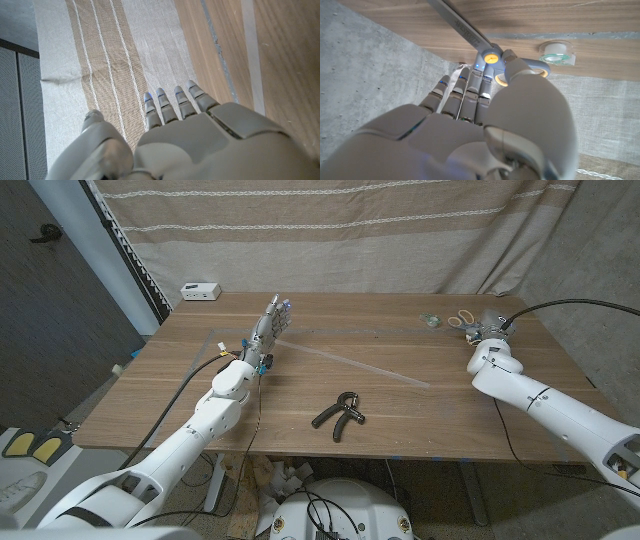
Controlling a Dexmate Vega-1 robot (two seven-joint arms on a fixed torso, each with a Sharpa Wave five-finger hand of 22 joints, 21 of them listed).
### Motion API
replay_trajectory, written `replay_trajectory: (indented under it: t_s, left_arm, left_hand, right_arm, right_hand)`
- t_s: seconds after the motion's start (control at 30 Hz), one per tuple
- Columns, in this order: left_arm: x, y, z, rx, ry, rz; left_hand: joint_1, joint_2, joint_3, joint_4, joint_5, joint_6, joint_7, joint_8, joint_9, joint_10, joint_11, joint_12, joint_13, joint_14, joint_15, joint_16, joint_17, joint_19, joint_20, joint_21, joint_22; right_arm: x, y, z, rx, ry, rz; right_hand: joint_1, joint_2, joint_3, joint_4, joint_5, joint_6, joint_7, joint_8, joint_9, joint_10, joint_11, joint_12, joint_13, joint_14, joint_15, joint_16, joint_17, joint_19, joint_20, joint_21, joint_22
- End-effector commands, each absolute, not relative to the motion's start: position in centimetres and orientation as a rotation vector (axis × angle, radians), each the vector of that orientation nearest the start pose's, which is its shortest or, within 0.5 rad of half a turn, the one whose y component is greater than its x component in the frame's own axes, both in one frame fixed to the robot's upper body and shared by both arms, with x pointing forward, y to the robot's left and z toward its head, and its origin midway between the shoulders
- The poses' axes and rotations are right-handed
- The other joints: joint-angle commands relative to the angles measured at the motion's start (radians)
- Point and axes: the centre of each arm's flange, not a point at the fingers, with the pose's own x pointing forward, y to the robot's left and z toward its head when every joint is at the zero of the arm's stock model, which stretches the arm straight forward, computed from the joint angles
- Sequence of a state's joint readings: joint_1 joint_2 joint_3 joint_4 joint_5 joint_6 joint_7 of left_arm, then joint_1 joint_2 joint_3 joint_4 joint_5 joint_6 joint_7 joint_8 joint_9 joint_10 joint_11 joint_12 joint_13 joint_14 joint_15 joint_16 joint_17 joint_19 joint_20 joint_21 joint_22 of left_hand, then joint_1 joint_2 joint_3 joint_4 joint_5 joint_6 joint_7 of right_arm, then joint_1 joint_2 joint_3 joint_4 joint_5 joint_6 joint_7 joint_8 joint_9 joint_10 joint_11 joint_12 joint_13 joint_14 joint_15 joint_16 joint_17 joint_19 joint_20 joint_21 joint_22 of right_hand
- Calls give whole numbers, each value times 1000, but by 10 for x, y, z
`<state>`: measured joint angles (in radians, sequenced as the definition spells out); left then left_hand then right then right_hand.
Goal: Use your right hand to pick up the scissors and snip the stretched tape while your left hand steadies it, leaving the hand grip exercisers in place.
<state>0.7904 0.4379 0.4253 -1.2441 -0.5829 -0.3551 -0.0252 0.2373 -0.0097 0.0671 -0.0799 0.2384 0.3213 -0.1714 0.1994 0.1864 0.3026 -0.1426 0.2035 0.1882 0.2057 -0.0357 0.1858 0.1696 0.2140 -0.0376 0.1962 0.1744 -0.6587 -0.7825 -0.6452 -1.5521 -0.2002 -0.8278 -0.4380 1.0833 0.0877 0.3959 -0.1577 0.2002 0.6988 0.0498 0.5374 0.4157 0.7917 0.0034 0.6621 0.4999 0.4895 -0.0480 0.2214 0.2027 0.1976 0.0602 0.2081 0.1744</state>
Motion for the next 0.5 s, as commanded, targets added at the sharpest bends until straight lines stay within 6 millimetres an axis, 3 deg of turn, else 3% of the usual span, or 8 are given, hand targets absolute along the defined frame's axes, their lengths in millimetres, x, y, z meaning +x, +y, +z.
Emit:
replay_trajectory:
  t_s: [0.03, 0.5]
  left_arm:
    - [661, 247, -19, -18, -646, -255]
    - [660, 247, -24, -25, -638, -246]
  left_hand:
    - [-3, 0, -3, -8, -3, 6, 0, -1, 2, 5, 3, 1, 3, 4, -107, -1, 6, -4, -57, 0, 3]
    - [-5, 1, -3, -9, -3, 5, -1, -2, 2, 5, 2, 1, 3, 5, -107, -1, 6, -3, -57, 0, 3]
  right_arm:
    - [629, -394, 22, -1008, -163, -660]
    - [619, -379, 37, -1008, -236, -638]
  right_hand:
    - [-2, 7, 5, 2, 6, 95, -98, 7, 3, 188, -181, 8, 5, 10, -157, 3, 6, 10, 1, 5, 4]
    - [-1, 8, -1, 2, -1, 95, -94, 6, 3, 188, -182, 11, 6, 16, -156, 8, 13, 18, 4, 4, 5]
